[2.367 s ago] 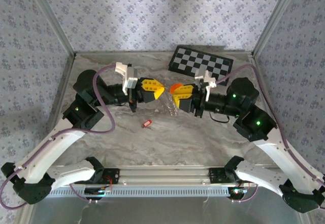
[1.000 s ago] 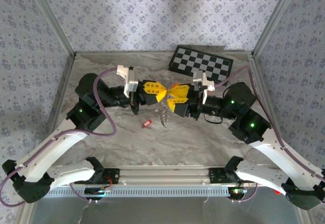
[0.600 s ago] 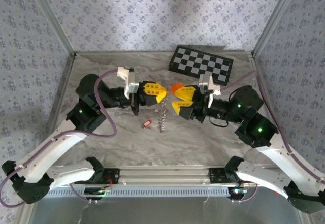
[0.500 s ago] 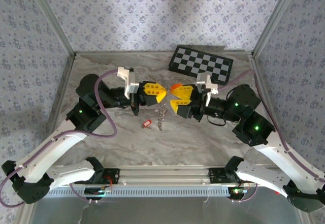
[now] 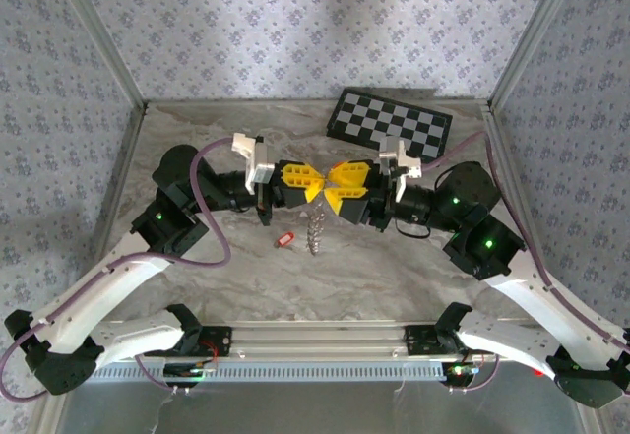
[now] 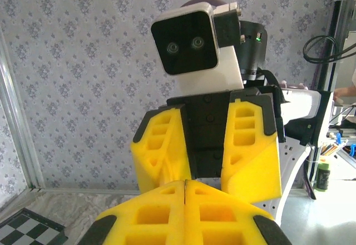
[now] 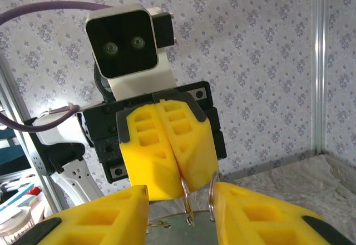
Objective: Put the keys on the keyring
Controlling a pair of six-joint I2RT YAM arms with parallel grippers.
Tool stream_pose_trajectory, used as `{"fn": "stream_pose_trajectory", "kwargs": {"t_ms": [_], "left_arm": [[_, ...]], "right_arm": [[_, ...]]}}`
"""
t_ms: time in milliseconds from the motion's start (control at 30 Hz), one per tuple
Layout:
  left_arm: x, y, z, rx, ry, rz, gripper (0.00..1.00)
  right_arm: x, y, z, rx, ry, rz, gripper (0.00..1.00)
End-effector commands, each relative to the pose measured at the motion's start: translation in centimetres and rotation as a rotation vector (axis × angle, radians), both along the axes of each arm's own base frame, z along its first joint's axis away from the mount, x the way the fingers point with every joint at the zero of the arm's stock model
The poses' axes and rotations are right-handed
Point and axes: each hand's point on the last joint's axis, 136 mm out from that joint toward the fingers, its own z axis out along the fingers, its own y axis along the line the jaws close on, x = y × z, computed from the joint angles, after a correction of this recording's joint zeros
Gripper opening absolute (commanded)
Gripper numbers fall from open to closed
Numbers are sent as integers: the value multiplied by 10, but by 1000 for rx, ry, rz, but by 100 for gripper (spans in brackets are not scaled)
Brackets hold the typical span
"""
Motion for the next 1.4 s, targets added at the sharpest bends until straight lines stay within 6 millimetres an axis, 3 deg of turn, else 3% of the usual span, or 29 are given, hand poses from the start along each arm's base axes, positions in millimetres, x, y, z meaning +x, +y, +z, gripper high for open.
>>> {"fn": "stream_pose_trajectory", "kwargs": {"t_ms": [0, 167, 333, 400, 633, 1100, 1367], "left_arm": [[-11, 7, 19, -56, -61, -16, 0], [-15, 10, 22, -69, -63, -21, 0], [-18, 14, 25, -76, -70, -23, 0], [-20, 14, 27, -82, -72, -25, 0], [-22, 14, 29, -92, -71, -41, 0], [-26, 16, 30, -107, -85, -59, 0], [-27, 16, 36, -129, -99, -66, 0]], "right_arm": [[-5, 1, 5, 25, -10, 30, 34], [-4, 1, 3, 16, -1, 22, 35], [-7, -8, 3, 28, -1, 2, 53], [-8, -8, 3, 29, 5, 5, 56], [-11, -2, 6, 8, 40, 51, 43], [-23, 6, 16, 16, 30, 131, 35], [-26, 9, 16, 9, 18, 144, 21]]}}
